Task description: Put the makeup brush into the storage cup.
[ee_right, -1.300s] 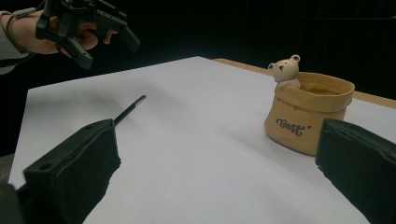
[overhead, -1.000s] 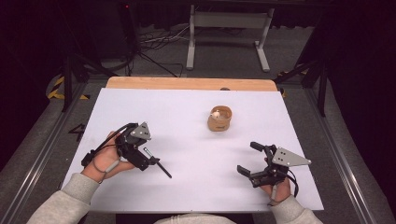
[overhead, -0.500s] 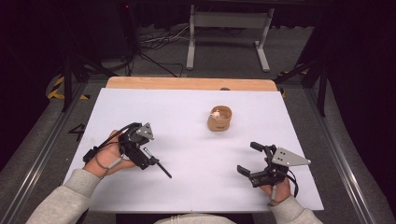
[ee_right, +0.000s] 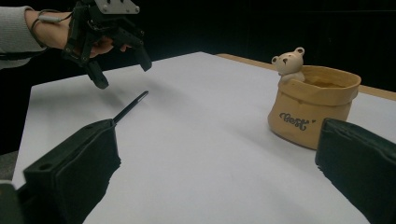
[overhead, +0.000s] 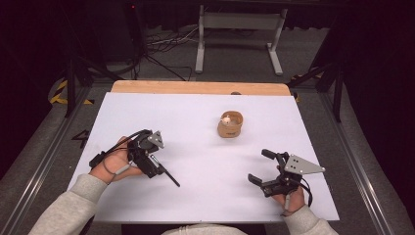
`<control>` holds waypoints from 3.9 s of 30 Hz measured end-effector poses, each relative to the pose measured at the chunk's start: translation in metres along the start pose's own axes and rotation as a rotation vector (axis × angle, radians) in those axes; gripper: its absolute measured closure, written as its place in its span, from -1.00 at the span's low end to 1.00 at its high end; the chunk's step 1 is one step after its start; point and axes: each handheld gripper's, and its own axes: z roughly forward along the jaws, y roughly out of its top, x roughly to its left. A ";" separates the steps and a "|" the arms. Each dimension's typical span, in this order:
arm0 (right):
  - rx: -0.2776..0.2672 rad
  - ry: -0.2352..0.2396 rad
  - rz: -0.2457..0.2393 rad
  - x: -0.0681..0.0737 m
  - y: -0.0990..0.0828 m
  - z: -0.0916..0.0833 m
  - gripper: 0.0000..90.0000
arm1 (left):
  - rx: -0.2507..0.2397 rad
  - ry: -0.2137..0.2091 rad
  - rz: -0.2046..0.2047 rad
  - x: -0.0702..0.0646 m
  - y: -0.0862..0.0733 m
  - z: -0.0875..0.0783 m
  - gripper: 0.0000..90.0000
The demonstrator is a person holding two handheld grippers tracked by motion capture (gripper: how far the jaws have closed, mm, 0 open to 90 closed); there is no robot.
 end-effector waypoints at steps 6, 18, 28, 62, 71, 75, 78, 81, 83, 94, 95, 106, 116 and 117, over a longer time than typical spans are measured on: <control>-0.001 0.003 -0.001 0.000 0.000 0.000 -1.00 | 0.031 -0.019 0.007 0.000 0.003 0.006 -0.88; 0.007 0.015 0.001 0.001 -0.001 0.001 -1.00 | 0.047 -0.043 0.024 0.004 0.001 0.015 -0.87; 0.018 0.011 0.008 0.001 -0.001 0.003 -1.00 | 0.097 -0.037 0.023 0.006 0.000 0.022 -0.75; 0.023 0.019 0.033 -0.001 -0.002 0.004 -0.96 | 0.192 -0.057 0.070 0.008 0.002 0.034 -0.35; 0.039 0.046 0.041 0.001 -0.003 0.005 -0.93 | 0.206 -0.057 0.084 0.007 0.004 0.031 0.05; 0.040 0.046 0.042 0.000 -0.002 0.005 -0.93 | 0.221 -0.055 0.099 0.006 0.005 0.029 0.33; 0.037 0.048 0.047 0.000 -0.002 0.005 -0.93 | 0.229 -0.055 0.115 0.003 0.006 0.029 0.51; 0.033 0.052 0.056 -0.001 -0.003 0.005 -0.93 | 0.245 -0.052 0.132 0.003 0.006 0.028 0.72; 0.035 0.053 0.057 -0.001 -0.003 0.005 -0.93 | 0.246 -0.053 0.143 0.003 0.006 0.028 0.83; 0.059 0.050 0.014 0.005 0.004 0.009 -0.99 | 0.232 -0.021 0.151 -0.001 0.010 0.022 0.85; 0.073 0.063 0.001 0.007 0.006 0.010 -0.99 | 0.230 -0.019 0.155 -0.001 0.011 0.021 0.85; 0.160 0.172 -0.101 0.028 0.025 0.020 -0.73 | 0.173 -0.035 0.212 -0.023 0.034 0.002 0.85; 0.187 0.226 -0.111 0.031 0.039 0.036 -0.60 | 0.125 -0.077 0.280 -0.044 0.055 -0.005 0.85; 0.189 0.234 -0.111 0.032 0.041 0.038 -0.59 | 0.118 -0.088 0.289 -0.045 0.057 -0.005 0.85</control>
